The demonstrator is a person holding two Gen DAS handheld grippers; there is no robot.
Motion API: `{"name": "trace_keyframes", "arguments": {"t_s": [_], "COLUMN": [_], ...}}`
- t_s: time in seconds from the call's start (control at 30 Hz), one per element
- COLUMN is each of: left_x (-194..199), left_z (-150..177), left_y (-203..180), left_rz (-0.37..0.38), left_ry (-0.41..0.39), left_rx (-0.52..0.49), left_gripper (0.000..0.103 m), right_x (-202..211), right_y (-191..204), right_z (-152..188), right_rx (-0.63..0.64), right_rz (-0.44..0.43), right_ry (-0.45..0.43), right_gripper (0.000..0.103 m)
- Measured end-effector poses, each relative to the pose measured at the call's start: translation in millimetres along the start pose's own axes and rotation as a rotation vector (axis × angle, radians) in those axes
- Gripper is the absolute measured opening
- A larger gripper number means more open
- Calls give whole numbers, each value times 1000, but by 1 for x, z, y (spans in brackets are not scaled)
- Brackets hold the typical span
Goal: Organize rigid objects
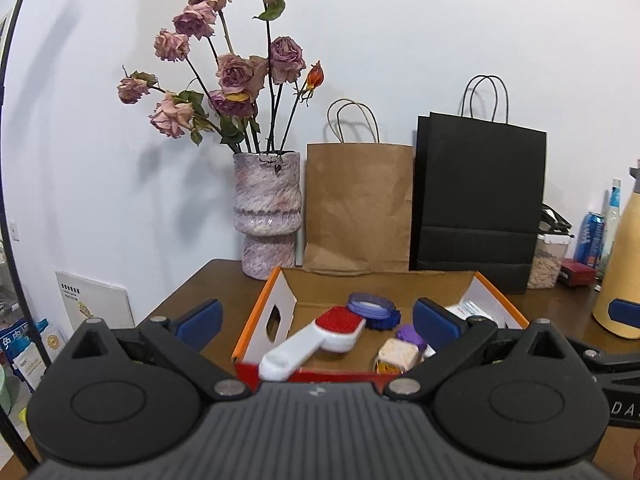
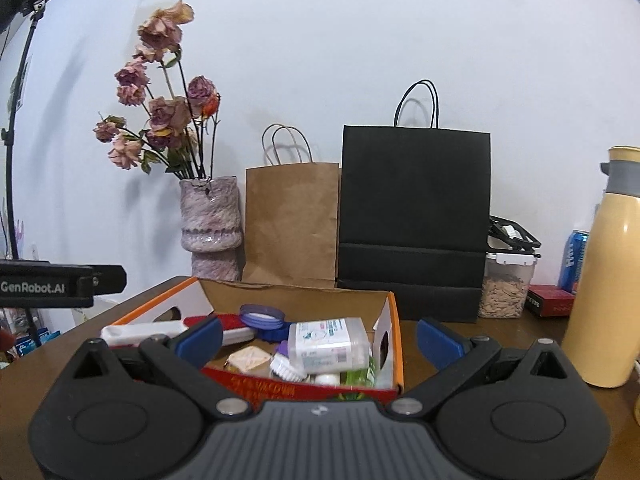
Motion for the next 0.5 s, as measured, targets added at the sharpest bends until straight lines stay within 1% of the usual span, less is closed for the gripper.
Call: {"name": "trace_keyframes", "arguments": {"t_s": [0.27,0.5], "left_x": [57,108], "left_z": [21,41], "left_y": [10,18], "left_rz": [-9,-19], "left_ry": [8,16], "left_rx": [-24,-50], "left_gripper": [103,103], "right_x": [58,111], "right_y": [11,20], "right_z": [18,32], "right_rx": [-3,-9], "right_rz": [6,13], "right_ry": [14,7], "right_gripper": [103,103]}}
Point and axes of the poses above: each gripper's, at about its wrist camera, not at the fingertips, and x roughly against the way its jaws point, y to its left, z to its underside, the point moved 4 cm from there along -x, roughly the way its jaws point, and after that the axes turned 4 degrees about y, right-handed, at the moved point
